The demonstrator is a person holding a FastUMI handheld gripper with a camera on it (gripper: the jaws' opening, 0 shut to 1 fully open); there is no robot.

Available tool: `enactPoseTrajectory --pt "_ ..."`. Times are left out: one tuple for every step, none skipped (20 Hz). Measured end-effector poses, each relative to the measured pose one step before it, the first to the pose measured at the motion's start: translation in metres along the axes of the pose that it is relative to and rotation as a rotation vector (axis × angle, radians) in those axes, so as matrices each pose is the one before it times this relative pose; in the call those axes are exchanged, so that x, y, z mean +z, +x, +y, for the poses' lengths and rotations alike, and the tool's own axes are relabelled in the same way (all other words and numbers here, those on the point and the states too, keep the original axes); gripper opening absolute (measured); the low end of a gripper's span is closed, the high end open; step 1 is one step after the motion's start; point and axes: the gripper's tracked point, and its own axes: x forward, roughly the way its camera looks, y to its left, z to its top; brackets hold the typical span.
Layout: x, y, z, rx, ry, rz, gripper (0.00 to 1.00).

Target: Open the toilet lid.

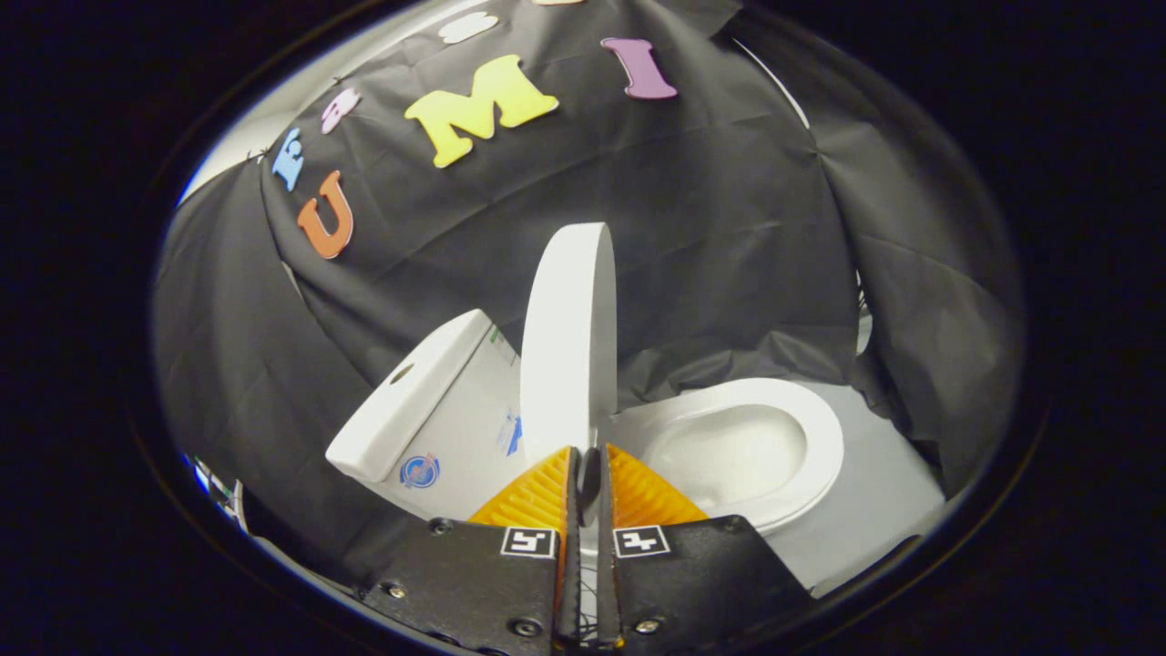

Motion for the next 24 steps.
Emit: enactPoseTrajectory --pt "0.00103 0.00077 0.00461 0.00042 -0.01125 0.00193 0.10" --pt "-0.00134 0.00071 0.00354 -0.00260 -0.01401 0.00073 0.10" --pt "0.00039 0.00105 0.00403 -0.00417 -0.01071 -0.00386 0.10" --pt "-0.00092 -0.00054 0.00527 -0.00217 -0.01819 -0.00210 0.10" --pt "0.00060 0.00102 0.00520 -0.00381 -0.02034 -0.00240 0.10" --pt "-0.00125 0.00049 0.00411 -0.00331 -0.01660 -0.00372 0.10" --pt "0.00108 0.00198 0.00504 -0.00107 -0.01255 -0.00271 0.10" --pt "-0.00132 -0.00006 0.00605 0.00044 -0.01096 -0.00131 0.10" --pt "0.00065 0.00103 0.00531 -0.00012 -0.01089 -0.00083 0.10" --pt "-0.00050 0.00196 0.00495 0.00149 -0.01095 -0.00085 0.10" --pt "0.00020 0.00066 0.00424 0.00437 -0.00804 -0.00102 0.10" --pt "-0.00080 0.00035 0.00522 0.00442 -0.00623 0.00138 0.10" --pt "-0.00028 0.00080 0.00326 0.00194 -0.00495 0.00168 0.10" --pt "0.00062 0.00114 0.00318 0.00044 -0.00480 0.00233 0.10" --pt "0.00059 0.00092 0.00327 -0.00081 -0.00681 0.00156 0.10" --pt "-0.00097 0.00104 0.00266 -0.00161 -0.00799 0.00147 0.10" --pt "0.00040 0.00144 0.00172 -0.00374 -0.00808 0.00078 0.10" --pt "-0.00074 0.00089 0.00292 -0.00329 -0.00972 -0.00174 0.10" --pt "0.00023 0.00109 0.00283 -0.00229 -0.00885 -0.00167 0.10" --pt "-0.00164 0.00083 0.00323 -0.00324 -0.00961 -0.00267 0.10" --pt "-0.00105 0.00039 0.00273 -0.00366 -0.01150 -0.00133 0.10" --pt "-0.00199 0.00133 0.00388 -0.00361 -0.01155 -0.00137 0.10" --pt "-0.00003 0.00079 0.00239 -0.00463 -0.01038 0.00032 0.10" --pt "-0.00091 0.00107 0.00231 -0.00539 -0.00799 -0.00142 0.10"
